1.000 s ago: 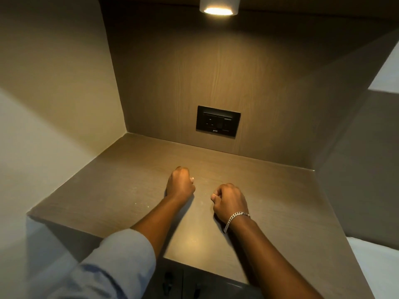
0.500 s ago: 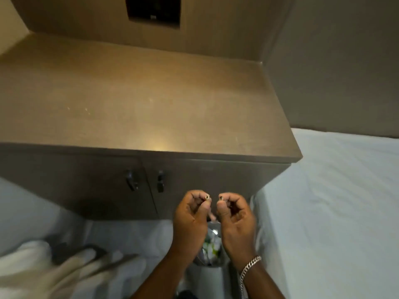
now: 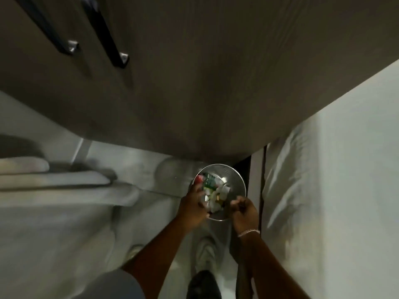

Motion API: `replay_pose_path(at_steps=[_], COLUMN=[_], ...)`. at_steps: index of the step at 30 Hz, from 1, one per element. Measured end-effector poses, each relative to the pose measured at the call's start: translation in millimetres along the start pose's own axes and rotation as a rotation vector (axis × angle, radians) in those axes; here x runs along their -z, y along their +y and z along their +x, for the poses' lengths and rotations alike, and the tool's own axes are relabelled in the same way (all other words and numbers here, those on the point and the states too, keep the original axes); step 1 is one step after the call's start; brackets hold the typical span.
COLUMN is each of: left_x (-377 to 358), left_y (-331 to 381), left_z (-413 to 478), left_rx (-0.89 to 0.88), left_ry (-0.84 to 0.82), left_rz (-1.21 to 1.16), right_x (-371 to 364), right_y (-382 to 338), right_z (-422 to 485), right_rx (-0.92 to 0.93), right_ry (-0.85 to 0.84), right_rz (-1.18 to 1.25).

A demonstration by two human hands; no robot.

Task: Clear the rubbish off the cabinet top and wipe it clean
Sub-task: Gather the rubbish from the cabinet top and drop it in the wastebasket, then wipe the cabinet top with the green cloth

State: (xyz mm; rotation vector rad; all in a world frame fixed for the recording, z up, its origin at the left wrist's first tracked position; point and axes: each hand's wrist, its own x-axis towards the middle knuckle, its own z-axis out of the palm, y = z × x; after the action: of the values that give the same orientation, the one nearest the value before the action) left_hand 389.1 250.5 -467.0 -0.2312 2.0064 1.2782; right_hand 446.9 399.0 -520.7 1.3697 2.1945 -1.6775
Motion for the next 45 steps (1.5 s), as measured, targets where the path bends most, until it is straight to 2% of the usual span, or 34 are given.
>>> replay_pose_path(at_steps=[2, 4, 6, 11, 14, 16, 18, 19, 20, 22, 24, 27, 31, 32, 34, 36, 37, 41, 43, 45], left_x=[11, 30, 56, 163, 244, 295, 344, 364, 381, 403, 410, 405, 398, 392, 366, 338, 315, 208, 149, 94], left_y=[0, 10, 26, 51, 44, 32, 4, -12, -29, -55, -70, -65, -38, -28, -2, 13, 21, 36, 35, 26], left_z=[-22, -57, -99, -232, -300, -337, -360, -366, -370, -370, -364, -356, -364, -365, -355, -337, -316, -216, -162, -108], left_rx=[-0.009, 0.026, -0.010, -0.216, -0.287, -0.282, -0.161, -0.064, 0.046, 0.225, 0.248, 0.133, -0.106, -0.190, -0.314, -0.336, -0.311, -0.122, -0.043, 0.043], left_ry=[0.023, 0.085, 0.135, 0.287, 0.600, 0.962, 1.294, 1.393, 1.418, 1.347, 1.293, 1.313, 1.311, 1.263, 1.113, 0.999, 0.929, 0.616, 0.461, 0.329], left_rz=[-0.095, -0.323, -0.380, -0.304, -0.258, -0.228, -0.120, -0.093, -0.098, -0.176, -0.249, -0.388, -0.725, -0.777, -0.789, -0.777, -0.790, -0.845, -0.849, -0.859], right_x=[8, 15, 14, -35, -84, -124, -173, -198, -221, -260, -288, -302, -265, -246, -198, -156, -133, -68, -45, -27], right_y=[-12, -45, -78, -168, -234, -265, -284, -290, -294, -298, -297, -298, -315, -319, -319, -310, -299, -233, -189, -144], right_z=[-11, -41, -79, -224, -316, -364, -400, -414, -425, -441, -453, -462, -458, -451, -424, -397, -375, -272, -210, -148], right_rx=[0.069, 0.193, 0.332, 0.647, 0.784, 0.872, 0.970, 1.011, 1.030, 1.024, 0.993, 0.922, 0.745, 0.744, 0.921, 1.162, 1.203, 1.147, 1.047, 0.951], right_ry=[-0.008, -0.071, -0.165, -0.725, -0.914, -1.011, -1.042, -1.036, -1.014, -0.940, -0.890, -0.898, -0.994, -0.982, -0.841, -0.658, -0.587, -0.443, -0.434, -0.452], right_rz=[-0.040, -0.088, -0.147, -0.342, -0.334, -0.302, -0.303, -0.325, -0.361, -0.460, -0.561, -0.564, -0.239, -0.161, -0.155, -0.366, -0.521, -1.095, -1.223, -1.213])
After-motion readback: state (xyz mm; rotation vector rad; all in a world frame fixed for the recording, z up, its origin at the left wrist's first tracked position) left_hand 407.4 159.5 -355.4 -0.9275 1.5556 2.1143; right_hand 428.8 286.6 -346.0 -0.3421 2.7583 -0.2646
